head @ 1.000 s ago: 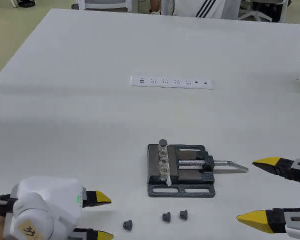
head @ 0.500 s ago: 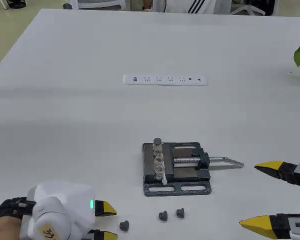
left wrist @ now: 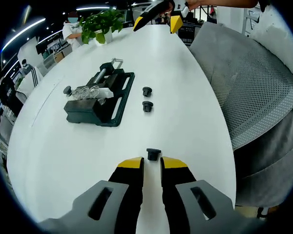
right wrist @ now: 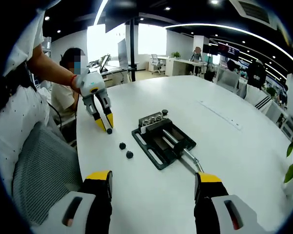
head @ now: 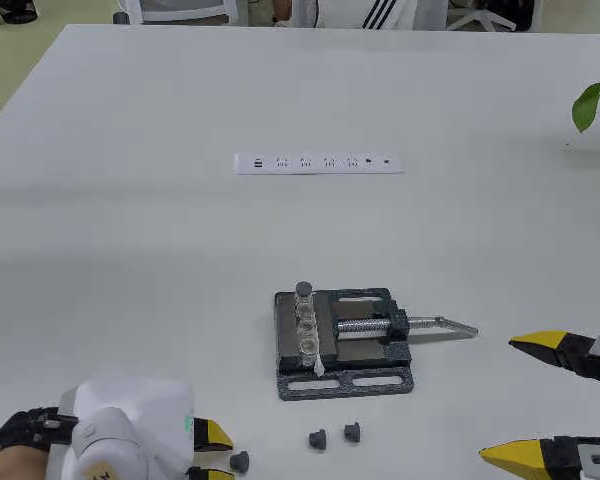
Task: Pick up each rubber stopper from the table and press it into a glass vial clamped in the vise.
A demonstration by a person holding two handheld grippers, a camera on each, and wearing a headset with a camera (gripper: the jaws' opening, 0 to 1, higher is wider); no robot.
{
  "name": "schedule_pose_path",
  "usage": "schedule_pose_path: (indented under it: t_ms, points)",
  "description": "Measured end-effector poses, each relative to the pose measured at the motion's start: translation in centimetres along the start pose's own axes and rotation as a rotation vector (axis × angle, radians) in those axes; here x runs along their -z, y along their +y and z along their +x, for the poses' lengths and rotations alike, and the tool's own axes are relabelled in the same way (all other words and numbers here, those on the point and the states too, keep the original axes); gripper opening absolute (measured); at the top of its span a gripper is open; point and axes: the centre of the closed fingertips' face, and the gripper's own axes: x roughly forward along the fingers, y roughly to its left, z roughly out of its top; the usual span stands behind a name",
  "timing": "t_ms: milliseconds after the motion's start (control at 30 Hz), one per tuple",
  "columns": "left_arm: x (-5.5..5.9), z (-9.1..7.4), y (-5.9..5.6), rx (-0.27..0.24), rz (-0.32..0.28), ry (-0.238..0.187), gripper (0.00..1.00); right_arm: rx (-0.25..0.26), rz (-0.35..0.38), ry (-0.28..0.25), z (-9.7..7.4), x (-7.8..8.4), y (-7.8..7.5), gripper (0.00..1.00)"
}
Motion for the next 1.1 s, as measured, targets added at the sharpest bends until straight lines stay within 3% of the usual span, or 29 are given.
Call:
schedule_pose_path:
  t_ms: [733,1000,1100]
  points:
    - [0.21,0.6,0.06,-0.002,0.002,0.019,0.04,-0.001,0.006,0.0,0.05,-0.08,0.09,0.65]
    - [0.25,0.52,0.19,-0.008,-0.021,0.018,0.04,-0.017,0.006,0.007,0.51,-0.43,0.62,0.65]
    - [-0.35,0.34,0.33,-0.013,-0.054,-0.008,0.04,-0.025,0.006,0.01,0.7,-0.62,0.79,0.65]
